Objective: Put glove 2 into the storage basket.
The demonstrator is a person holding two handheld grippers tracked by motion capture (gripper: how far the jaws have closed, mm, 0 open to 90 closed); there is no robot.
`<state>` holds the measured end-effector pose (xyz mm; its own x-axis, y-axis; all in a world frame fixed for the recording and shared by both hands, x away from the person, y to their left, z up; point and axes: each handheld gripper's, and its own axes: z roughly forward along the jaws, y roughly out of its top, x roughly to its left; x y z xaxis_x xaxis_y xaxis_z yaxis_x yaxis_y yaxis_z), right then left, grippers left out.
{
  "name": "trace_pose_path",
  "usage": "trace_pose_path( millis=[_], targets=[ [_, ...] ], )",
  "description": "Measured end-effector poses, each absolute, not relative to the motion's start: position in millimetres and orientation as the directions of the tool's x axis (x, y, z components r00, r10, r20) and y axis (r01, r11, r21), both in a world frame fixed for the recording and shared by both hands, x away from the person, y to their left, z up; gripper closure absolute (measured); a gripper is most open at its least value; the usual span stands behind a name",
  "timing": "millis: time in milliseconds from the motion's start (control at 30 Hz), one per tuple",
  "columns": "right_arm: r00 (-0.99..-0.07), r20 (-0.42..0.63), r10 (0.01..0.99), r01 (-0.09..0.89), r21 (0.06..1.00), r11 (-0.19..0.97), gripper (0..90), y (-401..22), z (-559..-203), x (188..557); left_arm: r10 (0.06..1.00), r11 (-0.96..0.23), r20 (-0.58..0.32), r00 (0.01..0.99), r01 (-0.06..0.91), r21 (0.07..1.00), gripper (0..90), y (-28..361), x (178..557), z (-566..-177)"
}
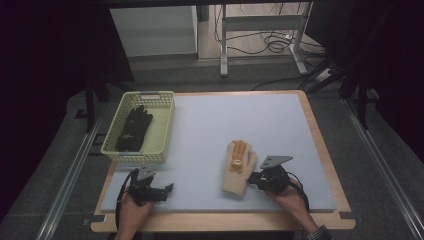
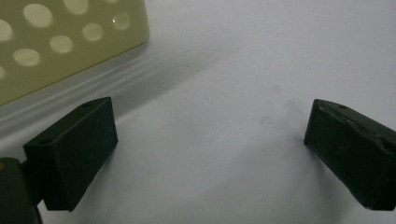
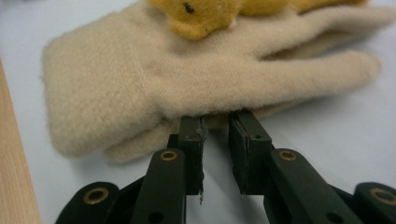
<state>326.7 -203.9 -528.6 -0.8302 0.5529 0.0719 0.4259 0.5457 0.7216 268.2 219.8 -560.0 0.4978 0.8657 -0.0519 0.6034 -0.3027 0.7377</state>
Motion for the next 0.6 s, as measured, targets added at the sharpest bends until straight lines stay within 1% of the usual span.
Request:
trace_pose_path(
  millis=[233, 600],
  targets=[
    [-0.85, 0.077, 0.522, 0.406, 0.726, 0.554, 71.6, -181.0, -530.4, 327.5, 0.866, -0.303, -0.052, 0.498, 0.603, 0.738, 2.9, 219.8, 268.2, -560.0],
    [-0.851, 0.053, 0.522, 0.388, 0.734, 0.558, 70.4, -144.3, -533.0, 334.4, 0.866, -0.303, -0.052, 0.498, 0.604, 0.738, 3.0, 219.8, 268.1, -560.0]
  ],
)
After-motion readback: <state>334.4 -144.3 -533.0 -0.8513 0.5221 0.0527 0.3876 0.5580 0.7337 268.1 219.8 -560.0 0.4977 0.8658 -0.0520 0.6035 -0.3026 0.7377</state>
